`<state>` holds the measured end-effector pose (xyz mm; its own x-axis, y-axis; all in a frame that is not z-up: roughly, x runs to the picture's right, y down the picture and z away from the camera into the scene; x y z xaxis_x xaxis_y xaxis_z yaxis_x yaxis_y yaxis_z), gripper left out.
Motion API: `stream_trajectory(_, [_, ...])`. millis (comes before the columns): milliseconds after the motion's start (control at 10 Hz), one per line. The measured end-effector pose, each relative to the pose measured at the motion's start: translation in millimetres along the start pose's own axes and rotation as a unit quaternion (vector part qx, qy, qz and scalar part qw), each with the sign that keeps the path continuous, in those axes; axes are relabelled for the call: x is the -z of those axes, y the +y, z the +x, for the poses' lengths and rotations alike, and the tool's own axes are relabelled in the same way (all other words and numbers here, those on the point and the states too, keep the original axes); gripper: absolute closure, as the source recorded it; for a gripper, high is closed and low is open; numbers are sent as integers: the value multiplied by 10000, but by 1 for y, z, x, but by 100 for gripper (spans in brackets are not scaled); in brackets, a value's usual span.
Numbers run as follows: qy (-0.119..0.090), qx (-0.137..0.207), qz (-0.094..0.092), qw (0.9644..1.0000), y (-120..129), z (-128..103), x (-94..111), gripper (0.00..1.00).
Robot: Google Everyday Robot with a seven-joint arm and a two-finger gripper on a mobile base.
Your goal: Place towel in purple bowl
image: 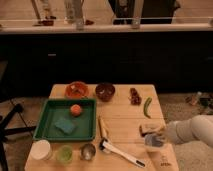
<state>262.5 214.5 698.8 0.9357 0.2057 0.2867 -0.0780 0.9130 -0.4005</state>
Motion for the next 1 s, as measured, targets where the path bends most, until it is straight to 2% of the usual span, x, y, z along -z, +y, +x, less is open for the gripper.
stream_trajectory(300, [133, 255, 169, 9994, -38, -29, 4, 100])
stream_trajectory(500, [267, 455, 146, 9985, -61, -46, -2, 100])
stream_trajectory(1000, [305, 483, 135, 9983, -65, -47, -3, 100])
